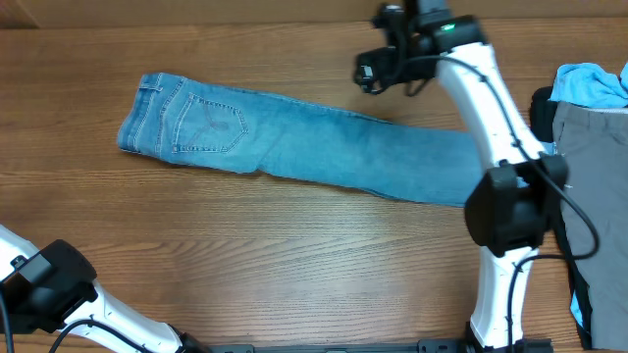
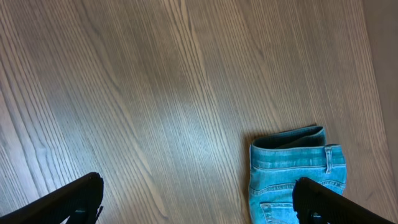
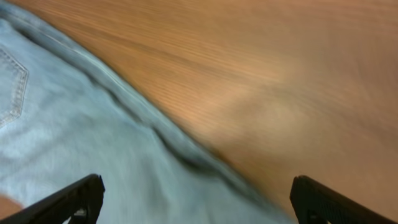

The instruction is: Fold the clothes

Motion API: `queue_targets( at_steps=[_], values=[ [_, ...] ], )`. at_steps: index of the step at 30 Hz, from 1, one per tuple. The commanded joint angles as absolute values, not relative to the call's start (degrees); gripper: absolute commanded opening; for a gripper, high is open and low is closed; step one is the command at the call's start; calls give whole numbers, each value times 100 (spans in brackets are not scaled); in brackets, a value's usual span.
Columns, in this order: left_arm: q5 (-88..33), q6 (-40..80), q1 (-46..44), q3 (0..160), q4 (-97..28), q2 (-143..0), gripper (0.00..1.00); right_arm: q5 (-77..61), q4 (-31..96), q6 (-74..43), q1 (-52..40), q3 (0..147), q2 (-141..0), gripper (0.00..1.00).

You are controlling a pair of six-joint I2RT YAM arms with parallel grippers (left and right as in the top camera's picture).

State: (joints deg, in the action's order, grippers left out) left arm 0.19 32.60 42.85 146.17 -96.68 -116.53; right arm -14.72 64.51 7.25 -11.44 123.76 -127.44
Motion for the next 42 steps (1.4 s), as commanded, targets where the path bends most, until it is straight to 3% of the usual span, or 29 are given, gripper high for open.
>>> queue_targets(
  at_steps=[1,7,12,28,33,36,42],
  values=[
    [43,3170,4274,14586,-9679,-11681,100,-1361,7148,-58,-799,12436,-12678,100],
    [43,3170,4274,14586,-9679,-11681,100,-1413,7815,-1066,163,12436,-12586,100],
    [43,3170,4272,14586,-9679,-11681,100,-1549,8514,-1096,805,12436,-12536,100],
    [161,3181,4274,14586,-9146,-11681,100,-1286,9091,-1048,917,12414,-12538,100],
    [-1063,3028,4272,14586,-9627,-11684,100,-1286,8772,-1048,917,12414,-12538,100],
    [-2506,1529,3997,14584,-9312,-11690,100,-1286,8479,-1048,917,12414,-12538,100],
    [-1125,1291,2816,14584,-9183,-11732,100,-1286,8101,-1048,917,12414,-12538,100]
  ],
)
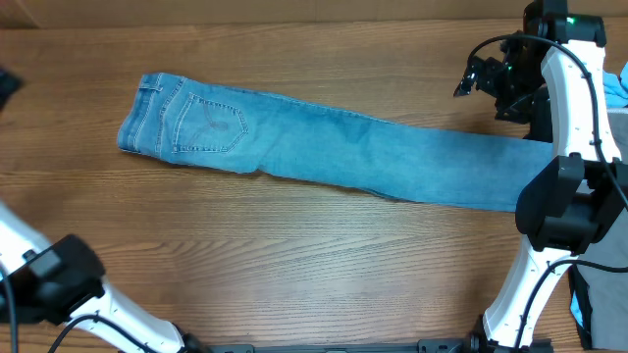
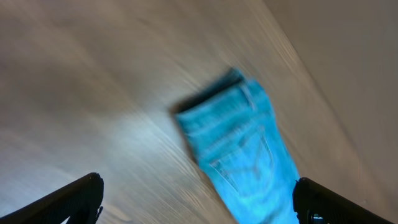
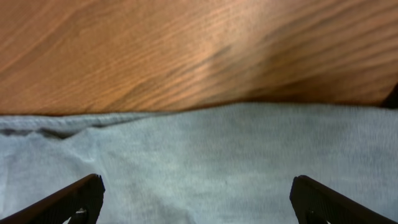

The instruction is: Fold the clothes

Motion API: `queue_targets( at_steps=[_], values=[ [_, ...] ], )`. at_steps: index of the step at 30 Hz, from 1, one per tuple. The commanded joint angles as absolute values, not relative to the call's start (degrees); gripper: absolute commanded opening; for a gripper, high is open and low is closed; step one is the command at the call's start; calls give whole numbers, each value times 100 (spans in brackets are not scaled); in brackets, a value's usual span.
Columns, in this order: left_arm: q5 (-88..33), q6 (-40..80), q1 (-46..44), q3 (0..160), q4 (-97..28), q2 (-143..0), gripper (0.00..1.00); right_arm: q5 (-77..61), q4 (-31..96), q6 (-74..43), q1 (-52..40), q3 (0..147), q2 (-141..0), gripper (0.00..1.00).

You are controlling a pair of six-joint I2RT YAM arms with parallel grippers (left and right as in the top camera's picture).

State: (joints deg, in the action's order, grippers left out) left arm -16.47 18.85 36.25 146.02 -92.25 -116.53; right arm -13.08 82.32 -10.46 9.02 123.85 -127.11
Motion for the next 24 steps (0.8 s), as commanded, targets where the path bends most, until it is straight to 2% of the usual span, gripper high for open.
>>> queue_targets(
  at_steps=[1,7,13,14,15,16,17,18,24],
  values=[
    [-845,1236,2563,14584,-9159,-11764,100,-1286,8068,-1050,917,12414,-12538,100],
    [-176,1175,1243,14584,-8707,-12326,100,-1286,7972,-1050,917,12414,-12538,100],
    [735,794,707,14584,-8412,-12870,100,-1286,7975,-1048,917,12414,-12538,100],
    [823,731,690,14584,-8359,-12982,97,-1286,7975,-1050,917,12414,-12538,100],
    [902,725,681,14584,-8342,-13111,87,-1286,7972,-1050,917,12414,-12538,100],
    [923,725,681,14584,-8355,-13240,68,-1286,7975,-1048,917,12414,-12538,100],
    [919,725,692,14584,-8385,-13375,43,-1286,7975,-1050,917,12414,-12538,100],
    [913,729,716,14584,-8420,-13539,4,-1286,7975,-1048,917,12414,-12538,100],
    [897,733,786,14584,-8613,-14599,4,-1288,7975,-1050,917,12414,-12538,100]
  ],
)
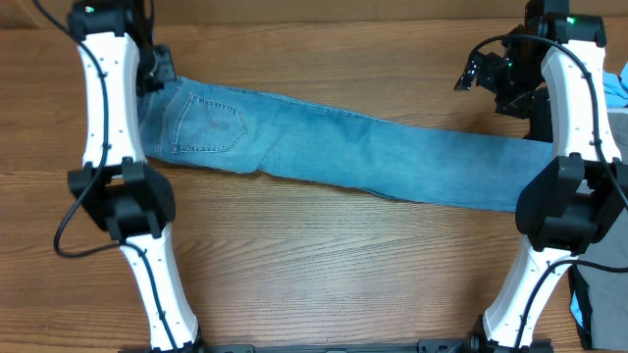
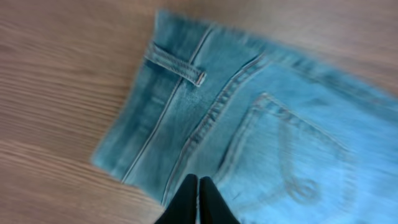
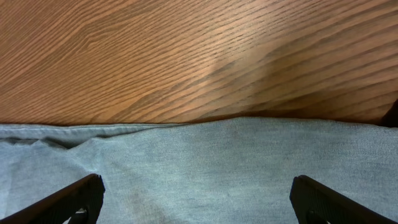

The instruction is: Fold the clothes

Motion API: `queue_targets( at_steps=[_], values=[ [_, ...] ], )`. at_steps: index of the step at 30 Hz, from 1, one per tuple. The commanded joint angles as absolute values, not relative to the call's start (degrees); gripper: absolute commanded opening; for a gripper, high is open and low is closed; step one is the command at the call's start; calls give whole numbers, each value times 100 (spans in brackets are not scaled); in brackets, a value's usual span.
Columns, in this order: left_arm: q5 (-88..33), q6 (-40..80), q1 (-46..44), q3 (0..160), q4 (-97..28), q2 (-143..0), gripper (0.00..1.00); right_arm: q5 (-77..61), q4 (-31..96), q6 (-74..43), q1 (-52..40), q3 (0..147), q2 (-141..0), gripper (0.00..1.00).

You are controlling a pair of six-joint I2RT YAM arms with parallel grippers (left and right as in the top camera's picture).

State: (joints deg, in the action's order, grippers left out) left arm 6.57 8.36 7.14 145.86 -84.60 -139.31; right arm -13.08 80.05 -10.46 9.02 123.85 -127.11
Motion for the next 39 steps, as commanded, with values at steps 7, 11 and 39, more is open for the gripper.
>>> queue_targets(
  at_steps=[7,11,39],
  values=[
    [1625,1428,1094,14584,-9343,-15651,4,-1286,7975,-1050,917,12414,-12538,100],
    [1682,1693,1437,14510,-9688,-16110,4,-1286,7975,-1050,917,12414,-12538,100],
    [-502,1452,1470,14097,-9343,-12835,4,-1313,7883,-1055,917,12414,-12538,100]
  ],
)
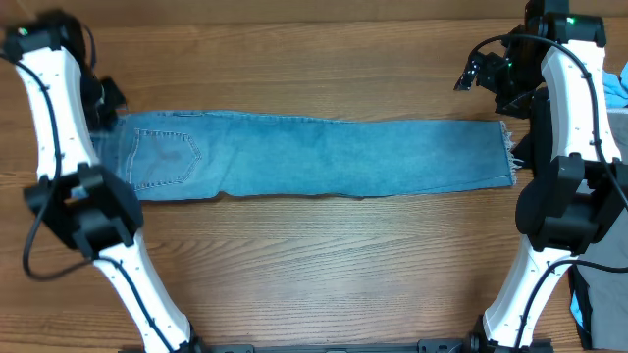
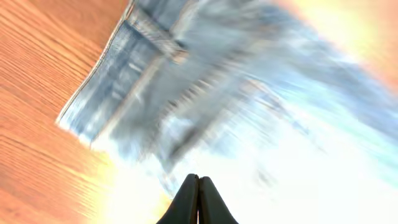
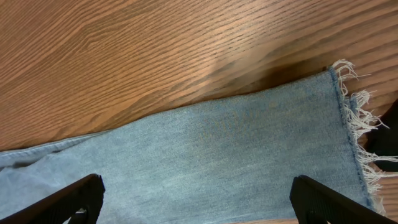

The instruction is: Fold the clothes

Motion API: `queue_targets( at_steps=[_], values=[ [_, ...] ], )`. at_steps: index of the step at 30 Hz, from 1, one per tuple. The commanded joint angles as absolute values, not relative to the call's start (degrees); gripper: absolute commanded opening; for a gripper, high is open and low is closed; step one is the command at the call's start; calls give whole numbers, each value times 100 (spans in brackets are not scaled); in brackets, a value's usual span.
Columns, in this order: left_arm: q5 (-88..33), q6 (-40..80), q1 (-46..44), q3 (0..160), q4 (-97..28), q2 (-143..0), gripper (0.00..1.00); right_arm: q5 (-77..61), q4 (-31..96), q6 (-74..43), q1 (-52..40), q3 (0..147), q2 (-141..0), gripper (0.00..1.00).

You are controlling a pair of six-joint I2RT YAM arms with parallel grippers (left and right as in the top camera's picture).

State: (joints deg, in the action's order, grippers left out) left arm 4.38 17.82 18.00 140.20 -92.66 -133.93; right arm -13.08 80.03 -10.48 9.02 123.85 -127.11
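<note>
A pair of light blue jeans (image 1: 314,155) lies flat and level across the wooden table, waistband to the left, frayed hem (image 3: 351,118) to the right. My left gripper (image 1: 104,106) is at the waistband end; in its blurred wrist view the fingers (image 2: 199,186) are pressed together over the denim (image 2: 155,81), shut on the waistband. Just behind the hem end hangs my right gripper (image 1: 483,76). It is open (image 3: 202,208), with the jeans' leg (image 3: 217,155) lying under the gap.
A light blue cloth (image 1: 620,90) shows at the right edge behind the right arm (image 1: 574,118). Bare wooden table (image 1: 314,275) runs in front of the jeans. The left arm (image 1: 64,118) stands along the left side.
The jeans lay slanted, their leg end running under the right arm; now they lie level and further left, hem uncovered. My left gripper, still shut, has moved left and nearer. The right arm is unmoved.
First my left gripper was open at the near left, away from the slanted jeans, and the right was open over the middle of the leg. Then the right stood over the leg end. Then the left was shut at the waistband, and now the jeans lie straight.
</note>
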Motion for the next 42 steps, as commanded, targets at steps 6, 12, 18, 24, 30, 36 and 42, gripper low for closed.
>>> queue_targets(
  at_steps=[6,12,18,24,30,36,42],
  values=[
    [-1197,718,1118,14055,-9684,-12892,4,-1734,8084,-1083,908,12416,-12536,100],
    [-1592,674,937,13555,-9559,-12910,4,-2565,9292,-729,657,12414,-12538,4],
    [-2342,246,517,12755,-9011,-12910,4,-3319,9271,-99,-305,12280,-12538,4],
    [-2401,123,-1,11828,-8261,-12910,4,-3461,8283,-325,-1332,11990,-12538,4],
    [-2453,47,-276,11281,-7950,-12910,4,-3468,7070,-1168,-2091,11340,-12554,4],
    [-2515,-134,-493,11216,-8263,-12912,4,-3459,6619,-1205,-2805,10591,-12554,4],
    [-2508,8,-593,10838,-7900,-12912,4,-3463,6104,-1404,-2989,9913,-12599,4]
  ],
)
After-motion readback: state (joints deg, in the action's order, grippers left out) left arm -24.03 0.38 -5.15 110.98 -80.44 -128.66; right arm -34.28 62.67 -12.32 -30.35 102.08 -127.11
